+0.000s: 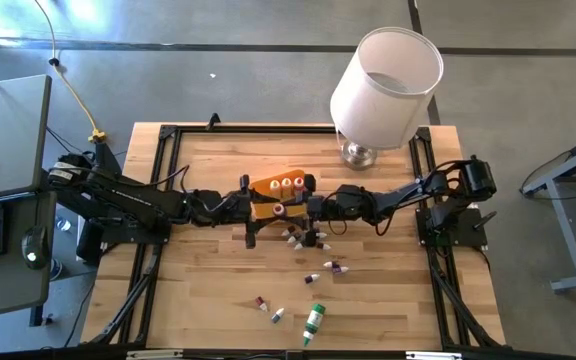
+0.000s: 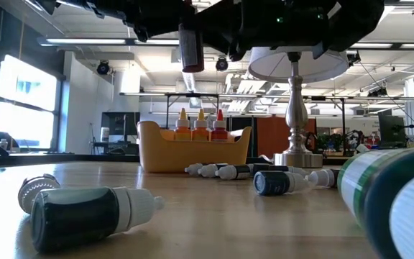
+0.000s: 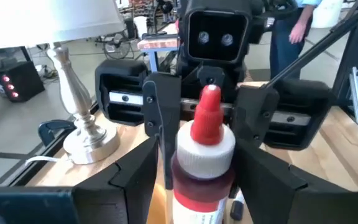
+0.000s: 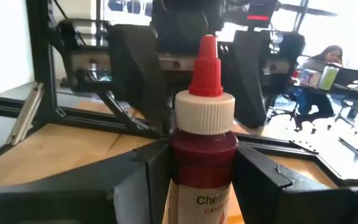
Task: Pick & Place food coloring
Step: Put the large red food coloring bottle into the yellow bin
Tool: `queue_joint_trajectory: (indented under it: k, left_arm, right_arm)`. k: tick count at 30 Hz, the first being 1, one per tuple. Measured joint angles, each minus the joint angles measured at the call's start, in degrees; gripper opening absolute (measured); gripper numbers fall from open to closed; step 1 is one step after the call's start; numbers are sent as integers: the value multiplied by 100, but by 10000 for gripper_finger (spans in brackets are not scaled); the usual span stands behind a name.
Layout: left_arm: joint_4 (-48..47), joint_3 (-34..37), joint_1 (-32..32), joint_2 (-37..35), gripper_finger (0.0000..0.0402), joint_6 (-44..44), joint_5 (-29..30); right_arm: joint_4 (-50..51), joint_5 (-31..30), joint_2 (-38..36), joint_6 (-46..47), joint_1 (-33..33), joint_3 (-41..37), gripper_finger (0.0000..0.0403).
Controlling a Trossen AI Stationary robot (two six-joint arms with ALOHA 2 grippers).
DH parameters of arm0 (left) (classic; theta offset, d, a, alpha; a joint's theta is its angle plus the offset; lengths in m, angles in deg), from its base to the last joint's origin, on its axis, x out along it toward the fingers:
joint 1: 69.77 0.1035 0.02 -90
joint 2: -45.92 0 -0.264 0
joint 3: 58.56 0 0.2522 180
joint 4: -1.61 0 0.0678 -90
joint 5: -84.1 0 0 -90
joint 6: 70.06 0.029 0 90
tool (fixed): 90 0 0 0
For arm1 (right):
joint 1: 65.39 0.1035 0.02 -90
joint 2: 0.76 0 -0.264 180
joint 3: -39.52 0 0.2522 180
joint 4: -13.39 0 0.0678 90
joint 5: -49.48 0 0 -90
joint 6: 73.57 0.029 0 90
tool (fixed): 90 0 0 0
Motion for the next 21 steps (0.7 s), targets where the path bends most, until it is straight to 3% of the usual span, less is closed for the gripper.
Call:
queue_joint_trajectory:
  k: [15,21]
  left_arm:
    - [66,0,2,-8,199,46,101]
    - [135,-8,1,61,159,43,56]
  right_arm:
    - [-94,98,-2,1,-4,-2,139]
    - [-124,96,5,1,-4,-8,139]
